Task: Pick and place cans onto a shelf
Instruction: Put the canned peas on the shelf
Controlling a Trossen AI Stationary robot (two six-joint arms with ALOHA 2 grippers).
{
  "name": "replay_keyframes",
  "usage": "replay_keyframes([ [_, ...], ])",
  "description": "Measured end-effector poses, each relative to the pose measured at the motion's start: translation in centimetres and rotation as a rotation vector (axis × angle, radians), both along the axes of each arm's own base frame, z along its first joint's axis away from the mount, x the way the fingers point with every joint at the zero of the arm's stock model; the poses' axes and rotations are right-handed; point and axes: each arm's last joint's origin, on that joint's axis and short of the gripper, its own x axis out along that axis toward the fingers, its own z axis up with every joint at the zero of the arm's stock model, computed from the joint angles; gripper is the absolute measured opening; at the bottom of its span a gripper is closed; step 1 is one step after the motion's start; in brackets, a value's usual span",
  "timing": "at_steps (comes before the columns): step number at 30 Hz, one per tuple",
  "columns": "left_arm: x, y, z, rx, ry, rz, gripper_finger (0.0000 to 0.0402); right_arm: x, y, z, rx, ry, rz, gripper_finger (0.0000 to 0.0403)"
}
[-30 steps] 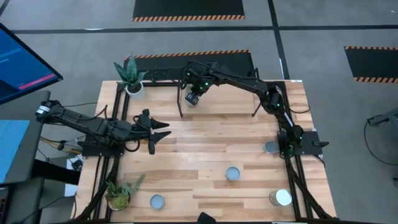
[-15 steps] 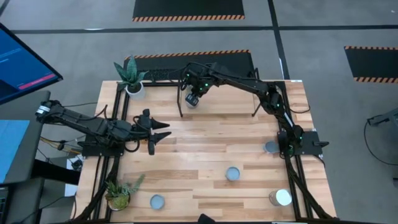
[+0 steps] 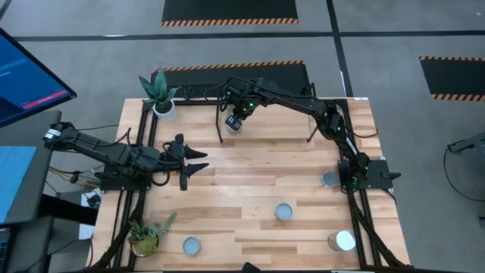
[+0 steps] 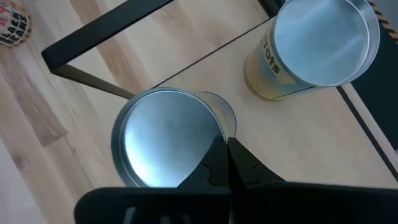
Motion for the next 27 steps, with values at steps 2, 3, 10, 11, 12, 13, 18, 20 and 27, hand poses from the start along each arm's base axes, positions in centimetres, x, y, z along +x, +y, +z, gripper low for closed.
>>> replay_keyframes([
  [2, 0.0, 0.0, 0.0, -0.005, -0.001, 0.001, 0.0153, 0.0, 0.0, 0.0, 0.014, -0.008, -0.032, 0.0],
  [3, 0.0, 0.0, 0.0, -0.007, -0.002, 0.001, 0.0153, 0.0, 0.0, 0.0, 0.02, -0.012, -0.046, 0.0],
  [10, 0.0, 0.0, 0.0, -0.002, -0.004, 0.0, 0.0153, 0.1, 0.2, 0.0, 0.003, -0.002, -0.002, 0.0],
  [11, 0.0, 0.0, 0.0, -0.002, -0.004, 0.0, 0.0153, 0.1, 0.2, 0.0, 0.003, -0.002, -0.002, 0.0],
  [12, 0.0, 0.0, 0.0, -0.002, -0.005, 0.0, 0.0153, 0.1, 0.2, 0.0, 0.004, -0.002, -0.001, 0.0],
  [13, 0.0, 0.0, 0.1, -0.002, -0.005, 0.0, 0.0153, 0.1, 0.2, 0.0, 0.006, -0.003, -0.001, 0.0],
  [18, 0.0, 0.0, 0.1, -0.003, -0.007, 0.001, 0.0153, 0.6, 0.1, -1.4, 0.05, 0.015, -0.088, 0.0],
  [20, 0.0, 0.0, 0.1, -0.01, -0.009, 0.002, 0.0153, 0.8, 0.1, -2.2, 0.064, 0.033, -0.088, 0.0],
  [27, 0.0, 0.0, 0.3, -0.011, -0.029, 0.002, 0.0153, 1.5, 0.1, -1.9, 0.029, -0.025, -0.099, 0.0],
])
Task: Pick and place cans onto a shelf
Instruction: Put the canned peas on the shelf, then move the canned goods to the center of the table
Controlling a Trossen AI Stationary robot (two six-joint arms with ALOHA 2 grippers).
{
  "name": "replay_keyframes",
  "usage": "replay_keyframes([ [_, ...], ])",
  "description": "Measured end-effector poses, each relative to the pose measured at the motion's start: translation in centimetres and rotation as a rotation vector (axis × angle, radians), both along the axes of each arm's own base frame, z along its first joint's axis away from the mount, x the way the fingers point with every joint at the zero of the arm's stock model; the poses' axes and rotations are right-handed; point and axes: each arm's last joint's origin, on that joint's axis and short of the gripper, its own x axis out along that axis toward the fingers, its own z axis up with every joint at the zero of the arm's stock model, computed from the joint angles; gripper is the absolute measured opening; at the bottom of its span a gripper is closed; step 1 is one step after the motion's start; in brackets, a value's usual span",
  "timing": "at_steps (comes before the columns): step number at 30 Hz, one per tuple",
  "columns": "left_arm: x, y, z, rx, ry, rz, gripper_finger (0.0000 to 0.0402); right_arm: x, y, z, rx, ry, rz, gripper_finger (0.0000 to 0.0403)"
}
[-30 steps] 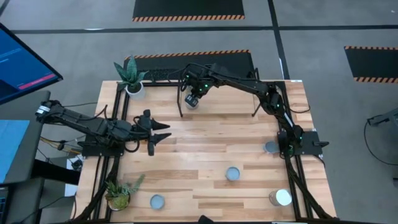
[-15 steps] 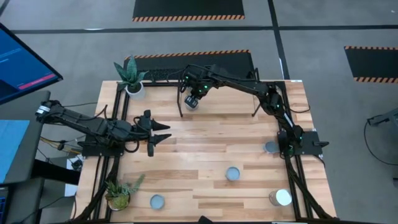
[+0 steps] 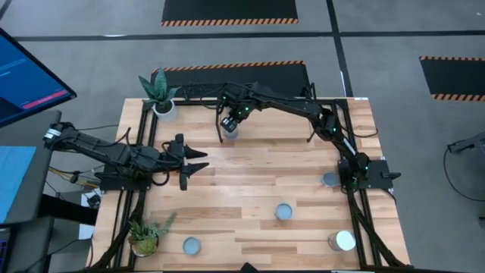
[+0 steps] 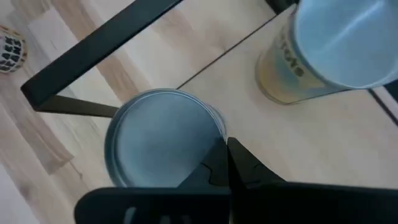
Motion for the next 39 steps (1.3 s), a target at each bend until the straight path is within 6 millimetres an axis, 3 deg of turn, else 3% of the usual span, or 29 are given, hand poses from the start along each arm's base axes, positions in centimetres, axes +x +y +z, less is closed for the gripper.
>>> replay_keyframes([
  [7, 0.0, 0.0, 0.0, 0.001, 0.003, 0.0, 0.0153, -0.2, -0.1, -0.1, 0.001, 0.019, -0.008, 0.0003],
  [16, 0.0, 0.0, 0.0, 0.001, 0.003, 0.0, 0.0153, -0.5, -0.8, -0.1, -0.023, 0.038, -0.037, 0.006],
  [26, 0.0, 0.0, -0.1, 0.007, 0.009, -0.001, 0.0153, -0.7, -1.1, 0.3, -0.048, 0.025, -0.046, 0.0077],
  [33, 0.0, 0.0, -0.1, 0.008, 0.012, -0.001, 0.0153, -1.6, -0.1, 3.4, -0.042, -0.051, -0.048, 0.0077],
  [39, -0.4, 0.0, -1.0, 0.023, 0.105, -0.019, 0.0153, -3.8, 4.8, 9.1, 0.095, -0.18, 0.097, 0.0078],
])
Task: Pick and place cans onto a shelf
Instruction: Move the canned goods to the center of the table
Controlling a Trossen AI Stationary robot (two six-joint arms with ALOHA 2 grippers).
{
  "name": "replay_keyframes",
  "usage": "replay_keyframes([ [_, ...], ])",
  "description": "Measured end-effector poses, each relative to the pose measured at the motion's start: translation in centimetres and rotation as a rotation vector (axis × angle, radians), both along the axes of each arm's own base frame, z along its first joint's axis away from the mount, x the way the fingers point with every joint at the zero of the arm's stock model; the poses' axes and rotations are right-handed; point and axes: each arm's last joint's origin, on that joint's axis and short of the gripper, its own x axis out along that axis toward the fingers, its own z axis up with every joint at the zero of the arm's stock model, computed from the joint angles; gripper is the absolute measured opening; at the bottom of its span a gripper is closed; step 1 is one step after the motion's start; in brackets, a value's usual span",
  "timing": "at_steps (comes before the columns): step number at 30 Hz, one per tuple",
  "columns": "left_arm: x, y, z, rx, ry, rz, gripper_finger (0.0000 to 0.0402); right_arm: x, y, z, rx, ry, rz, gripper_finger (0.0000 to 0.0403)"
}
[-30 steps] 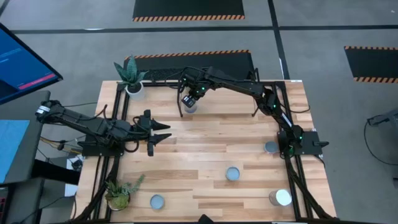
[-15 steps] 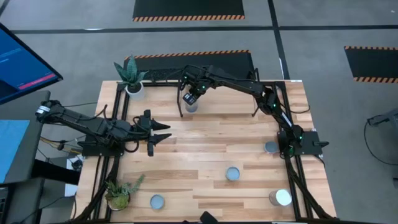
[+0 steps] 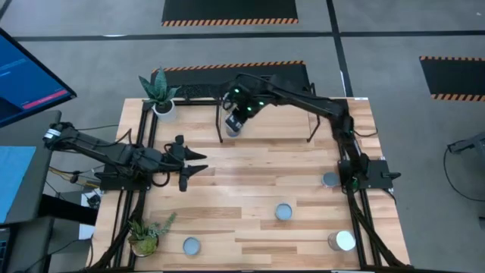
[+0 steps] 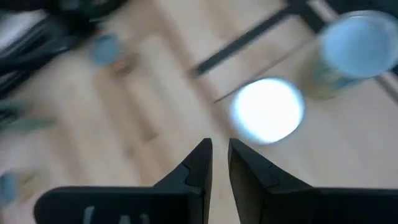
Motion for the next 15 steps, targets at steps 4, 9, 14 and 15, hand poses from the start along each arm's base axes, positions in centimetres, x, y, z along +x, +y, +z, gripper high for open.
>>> replay_keyframes([
  [4, -1.1, 0.4, -1.2, -0.044, 0.141, 0.055, 0.0153, -2.8, 4.5, 3.7, 0.009, -0.011, 0.083, 0.0078],
  [9, -3.7, 1.3, -3.3, -0.093, 0.388, 0.189, 0.0152, -6.6, 9.6, 7.2, -0.052, -0.006, 0.098, 0.0078],
  [14, -6.4, 2.0, -5.2, -0.083, 0.7, 0.257, 0.0098, -9.8, 13.2, 8.9, -0.137, 0.011, -0.012, 0.0076],
  [15, -6.8, 2.1, -5.4, -0.079, 0.74, 0.279, 0.0076, -10.3, 13.8, 9.2, -0.148, 0.005, -0.036, 0.0075],
])
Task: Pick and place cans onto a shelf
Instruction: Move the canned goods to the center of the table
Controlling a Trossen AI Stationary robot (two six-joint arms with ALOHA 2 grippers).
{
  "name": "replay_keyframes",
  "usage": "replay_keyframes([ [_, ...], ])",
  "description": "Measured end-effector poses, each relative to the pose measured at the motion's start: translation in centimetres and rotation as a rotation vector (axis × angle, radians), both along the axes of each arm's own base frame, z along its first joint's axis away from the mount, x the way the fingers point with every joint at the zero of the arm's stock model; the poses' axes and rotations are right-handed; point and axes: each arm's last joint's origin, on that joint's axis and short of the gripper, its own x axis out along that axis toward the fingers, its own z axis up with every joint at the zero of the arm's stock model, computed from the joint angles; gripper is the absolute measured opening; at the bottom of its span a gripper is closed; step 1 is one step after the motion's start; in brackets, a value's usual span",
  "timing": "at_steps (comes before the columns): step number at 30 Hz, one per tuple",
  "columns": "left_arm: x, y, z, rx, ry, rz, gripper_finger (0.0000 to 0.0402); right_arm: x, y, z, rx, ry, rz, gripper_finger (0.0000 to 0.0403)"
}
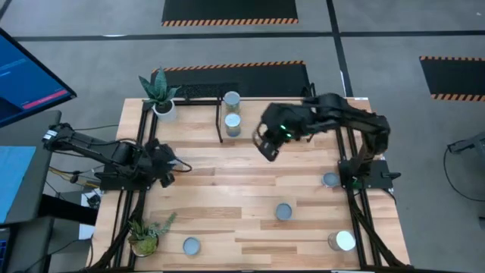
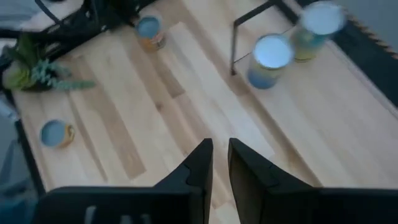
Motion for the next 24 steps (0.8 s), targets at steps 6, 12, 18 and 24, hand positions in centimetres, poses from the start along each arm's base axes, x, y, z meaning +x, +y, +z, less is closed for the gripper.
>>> replay_keyframes([
  [6, -0.7, 0.4, 0.5, -0.038, 0.0, 0.206, 0.0005, -1.3, 2.6, 0.7, -0.068, -0.04, -0.051, 0.0071],
  [12, -0.1, 0.7, -1.0, -0.154, 0.077, 0.497, 0.0, -1.3, 3.5, 0.6, -0.074, -0.036, -0.024, 0.007],
  [18, 1.2, 1.5, -2.1, -0.072, 0.129, 0.661, 0.0, -1.4, 3.3, 0.5, -0.103, -0.028, -0.027, 0.007],
  [24, 2.7, 2.3, -4.0, -0.003, 0.295, 0.75, 0.0, -1.6, 3.4, 0.4, -0.134, 0.009, 0.014, 0.007],
])
